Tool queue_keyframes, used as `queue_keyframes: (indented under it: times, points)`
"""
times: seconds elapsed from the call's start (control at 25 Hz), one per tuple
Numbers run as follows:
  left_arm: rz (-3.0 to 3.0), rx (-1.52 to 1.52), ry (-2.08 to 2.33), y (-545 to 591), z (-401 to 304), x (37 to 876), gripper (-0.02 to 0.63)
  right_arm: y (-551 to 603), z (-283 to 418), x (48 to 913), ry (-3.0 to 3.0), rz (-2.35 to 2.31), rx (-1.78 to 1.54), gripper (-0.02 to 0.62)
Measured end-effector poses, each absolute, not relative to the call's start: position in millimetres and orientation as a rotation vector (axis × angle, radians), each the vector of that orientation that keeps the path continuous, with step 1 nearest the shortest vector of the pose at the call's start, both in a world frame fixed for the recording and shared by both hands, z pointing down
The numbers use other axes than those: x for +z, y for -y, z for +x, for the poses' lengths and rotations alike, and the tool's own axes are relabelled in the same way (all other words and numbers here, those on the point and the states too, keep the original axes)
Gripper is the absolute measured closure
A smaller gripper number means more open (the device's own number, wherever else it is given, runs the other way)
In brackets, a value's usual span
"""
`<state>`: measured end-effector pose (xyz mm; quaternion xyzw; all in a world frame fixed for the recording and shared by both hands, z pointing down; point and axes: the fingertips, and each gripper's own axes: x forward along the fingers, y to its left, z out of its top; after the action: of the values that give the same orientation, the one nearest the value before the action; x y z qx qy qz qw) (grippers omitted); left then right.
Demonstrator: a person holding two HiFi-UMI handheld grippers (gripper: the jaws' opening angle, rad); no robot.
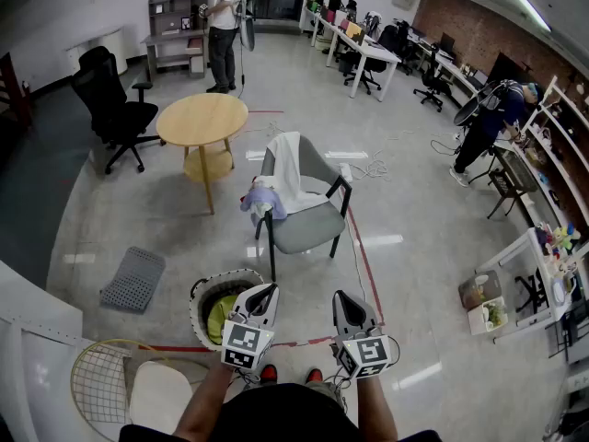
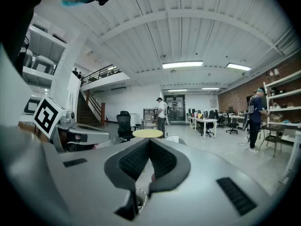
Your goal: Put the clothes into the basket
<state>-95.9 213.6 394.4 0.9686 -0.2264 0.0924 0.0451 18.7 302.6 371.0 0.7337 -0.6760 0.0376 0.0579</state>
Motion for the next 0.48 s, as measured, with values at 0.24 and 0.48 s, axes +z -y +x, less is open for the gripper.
queue_keyframes:
  times: [0.24, 0.48]
  points:
    - [2.959, 0.265, 0.671, -213.8, -94.4, 389.0, 0.6, -300.2, 19.4, 368.6, 2.057, 2.249, 0.128, 0.568]
    - [2.961, 0.268, 0.665, -212.3, -85.3, 386.9, 0.6, -298.3, 27.0, 374.0, 2.043, 2.245, 0.151, 0.568]
